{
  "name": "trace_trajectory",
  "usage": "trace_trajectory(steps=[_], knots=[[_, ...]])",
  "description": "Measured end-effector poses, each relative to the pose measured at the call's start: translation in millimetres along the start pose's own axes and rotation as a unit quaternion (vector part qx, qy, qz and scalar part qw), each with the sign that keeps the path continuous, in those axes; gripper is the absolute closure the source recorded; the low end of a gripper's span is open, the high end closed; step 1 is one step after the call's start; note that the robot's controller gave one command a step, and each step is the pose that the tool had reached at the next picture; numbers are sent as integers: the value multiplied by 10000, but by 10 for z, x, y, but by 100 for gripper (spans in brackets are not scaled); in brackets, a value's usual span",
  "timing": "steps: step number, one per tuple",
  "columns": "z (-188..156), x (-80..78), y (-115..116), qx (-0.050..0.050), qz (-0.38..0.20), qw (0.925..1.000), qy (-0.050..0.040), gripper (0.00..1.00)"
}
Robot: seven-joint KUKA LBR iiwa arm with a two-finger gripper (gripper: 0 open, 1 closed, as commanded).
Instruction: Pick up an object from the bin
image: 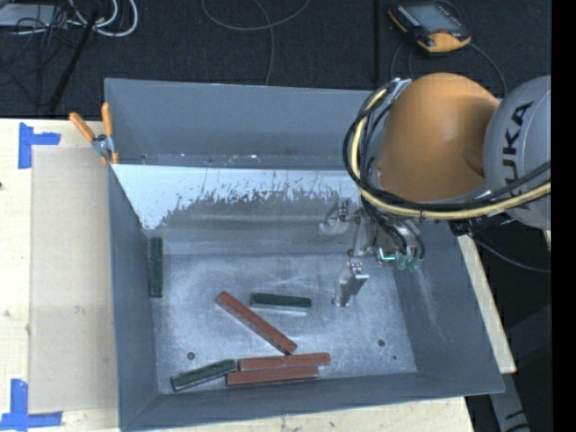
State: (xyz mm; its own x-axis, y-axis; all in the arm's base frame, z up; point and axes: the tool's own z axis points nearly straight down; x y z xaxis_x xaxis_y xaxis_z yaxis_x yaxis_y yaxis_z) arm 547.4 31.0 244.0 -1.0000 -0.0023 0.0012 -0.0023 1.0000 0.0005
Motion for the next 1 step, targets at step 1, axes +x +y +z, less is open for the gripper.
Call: trace_trajectory(steps=[1], knots=[[0,0,-1,0,3,10000,0,0]])
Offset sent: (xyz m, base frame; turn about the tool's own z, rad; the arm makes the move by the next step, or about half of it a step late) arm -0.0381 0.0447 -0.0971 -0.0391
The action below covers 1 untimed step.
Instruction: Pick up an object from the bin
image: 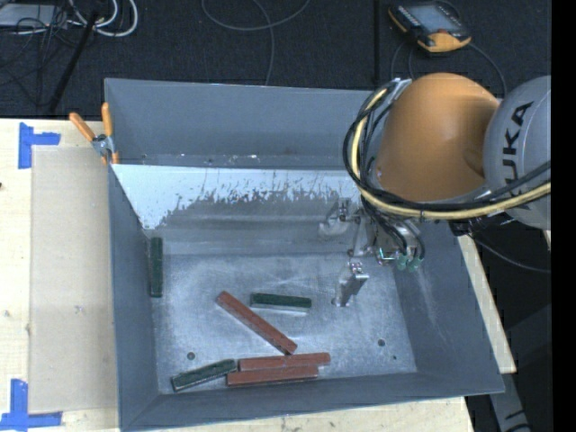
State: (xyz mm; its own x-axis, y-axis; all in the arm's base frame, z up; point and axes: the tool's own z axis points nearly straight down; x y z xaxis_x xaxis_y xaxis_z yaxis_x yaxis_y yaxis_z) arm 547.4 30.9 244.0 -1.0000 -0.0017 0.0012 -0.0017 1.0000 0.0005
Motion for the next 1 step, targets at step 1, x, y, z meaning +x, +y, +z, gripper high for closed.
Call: trace_trajectory(steps=[1], knots=[[451,169,209,3,-88,10000,-35,0]])
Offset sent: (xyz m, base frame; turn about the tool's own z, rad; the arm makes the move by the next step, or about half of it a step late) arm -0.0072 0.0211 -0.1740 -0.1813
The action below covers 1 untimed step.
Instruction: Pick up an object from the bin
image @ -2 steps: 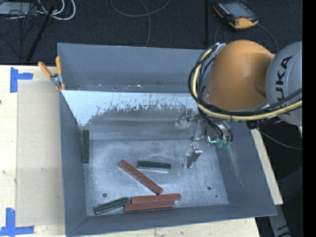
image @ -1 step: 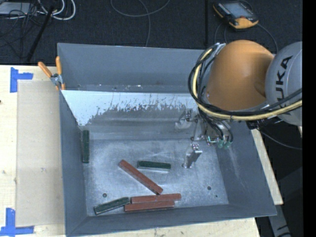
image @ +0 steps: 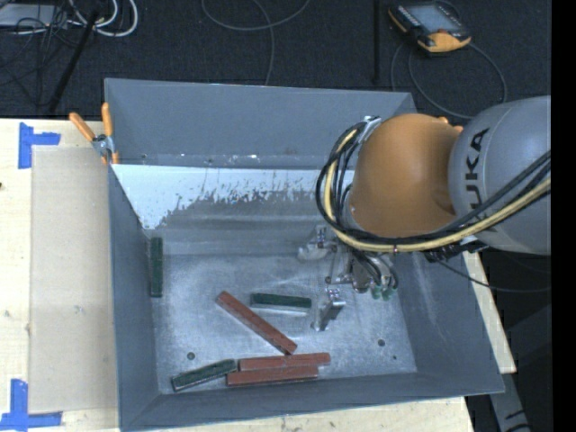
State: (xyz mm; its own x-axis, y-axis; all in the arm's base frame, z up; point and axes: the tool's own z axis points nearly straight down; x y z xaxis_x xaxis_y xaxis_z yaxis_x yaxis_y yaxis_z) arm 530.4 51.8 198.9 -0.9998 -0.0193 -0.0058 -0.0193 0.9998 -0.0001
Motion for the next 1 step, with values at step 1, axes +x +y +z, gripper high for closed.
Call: trace_trajectory(steps=[1], knots=[[692,-20,44,-4,-430,9991,15,0]])
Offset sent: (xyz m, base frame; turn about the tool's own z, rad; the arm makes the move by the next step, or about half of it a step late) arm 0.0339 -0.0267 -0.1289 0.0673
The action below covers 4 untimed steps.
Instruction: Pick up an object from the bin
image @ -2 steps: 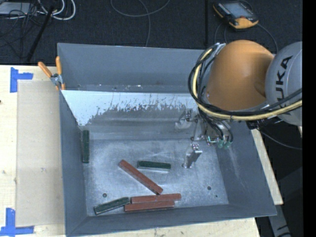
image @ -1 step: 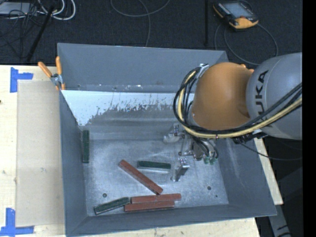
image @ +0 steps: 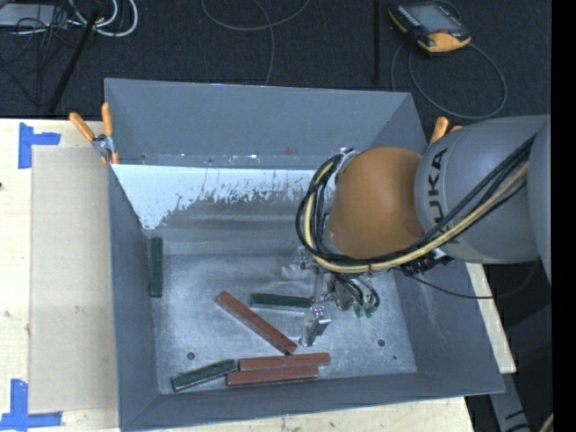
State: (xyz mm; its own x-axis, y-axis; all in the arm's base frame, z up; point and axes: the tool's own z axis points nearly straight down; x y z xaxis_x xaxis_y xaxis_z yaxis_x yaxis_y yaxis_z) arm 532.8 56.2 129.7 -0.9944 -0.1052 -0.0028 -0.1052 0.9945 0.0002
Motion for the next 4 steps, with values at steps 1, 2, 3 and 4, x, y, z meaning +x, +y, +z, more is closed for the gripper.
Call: trace_trajectory(steps=[1,2,3,4], knots=[[534,-335,-338,-9,773,9970,-60,100],[534,-335,-338,-10,775,9970,-60,100],[-428,-383,-125,1,766,9971,15,100],[-428,-383,-126,1,767,9971,15,100]])
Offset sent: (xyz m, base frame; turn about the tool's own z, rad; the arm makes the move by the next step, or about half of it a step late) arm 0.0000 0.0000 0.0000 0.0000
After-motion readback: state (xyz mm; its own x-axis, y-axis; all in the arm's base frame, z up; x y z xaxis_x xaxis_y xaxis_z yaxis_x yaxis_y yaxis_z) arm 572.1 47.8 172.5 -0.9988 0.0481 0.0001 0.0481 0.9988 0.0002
